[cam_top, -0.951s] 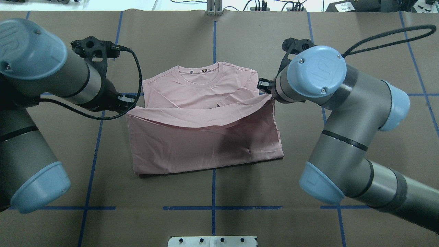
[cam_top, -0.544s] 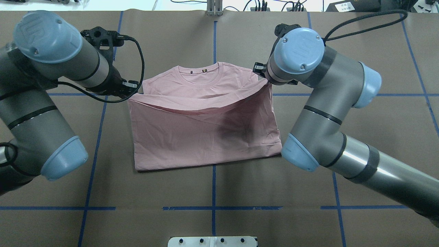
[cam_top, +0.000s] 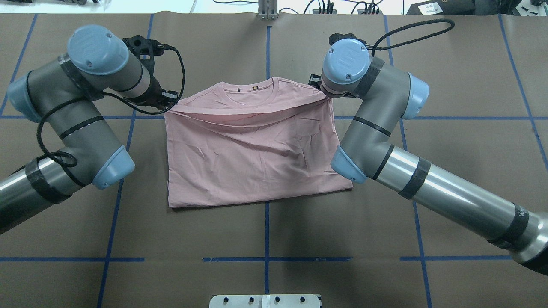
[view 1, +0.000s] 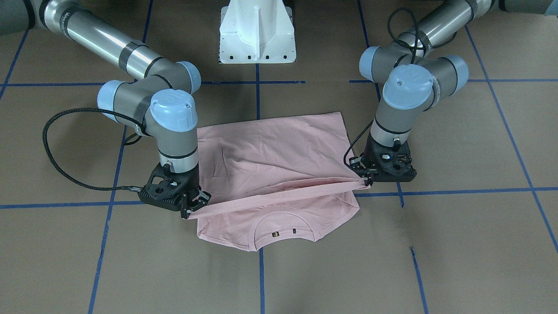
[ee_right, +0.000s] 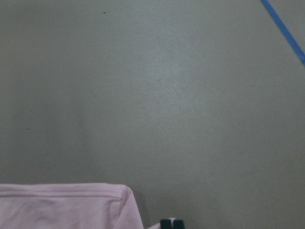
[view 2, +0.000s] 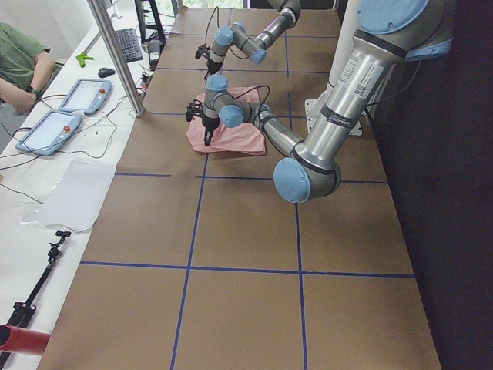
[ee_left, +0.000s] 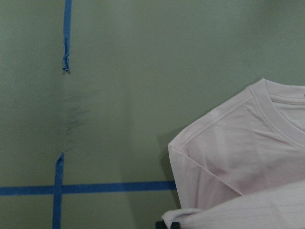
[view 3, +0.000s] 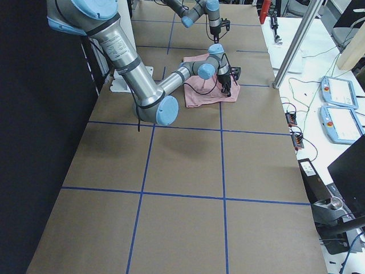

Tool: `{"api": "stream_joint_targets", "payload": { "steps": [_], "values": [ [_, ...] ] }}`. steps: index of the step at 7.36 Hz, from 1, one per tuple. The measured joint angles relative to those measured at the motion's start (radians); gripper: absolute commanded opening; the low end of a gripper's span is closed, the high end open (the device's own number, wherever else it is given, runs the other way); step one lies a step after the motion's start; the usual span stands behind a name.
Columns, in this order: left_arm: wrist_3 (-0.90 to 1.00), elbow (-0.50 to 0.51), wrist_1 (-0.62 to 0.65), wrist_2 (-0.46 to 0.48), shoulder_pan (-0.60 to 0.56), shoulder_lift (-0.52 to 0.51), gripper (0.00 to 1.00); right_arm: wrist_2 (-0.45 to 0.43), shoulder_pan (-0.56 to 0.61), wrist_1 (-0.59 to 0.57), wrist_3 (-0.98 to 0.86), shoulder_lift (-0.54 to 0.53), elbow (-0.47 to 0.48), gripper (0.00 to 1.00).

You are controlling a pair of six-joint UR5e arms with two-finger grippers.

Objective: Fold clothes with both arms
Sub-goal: 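Lower the hem near the collar and open both grippers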

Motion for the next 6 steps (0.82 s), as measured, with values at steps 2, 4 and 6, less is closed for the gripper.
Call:
{"api": "stream_joint_targets", "payload": {
  "steps": [2, 4, 6],
  "values": [
    [-0.001, 0.033, -0.027, 0.001, 0.008, -0.002, 0.99, 0.000, -0.001, 0.010, -0.010, 0.004, -0.021, 0.99],
    [0.013, 0.019, -0.031, 0.001, 0.010, 0.004, 1.00, -0.002, -0.004, 0.012, -0.081, 0.005, -0.028, 1.00],
    [0.060, -0.093, -0.026, -0.004, 0.010, 0.041, 1.00, 0.077, 0.039, 0.013, -0.242, -0.008, 0.007, 1.00]
  ]
}}
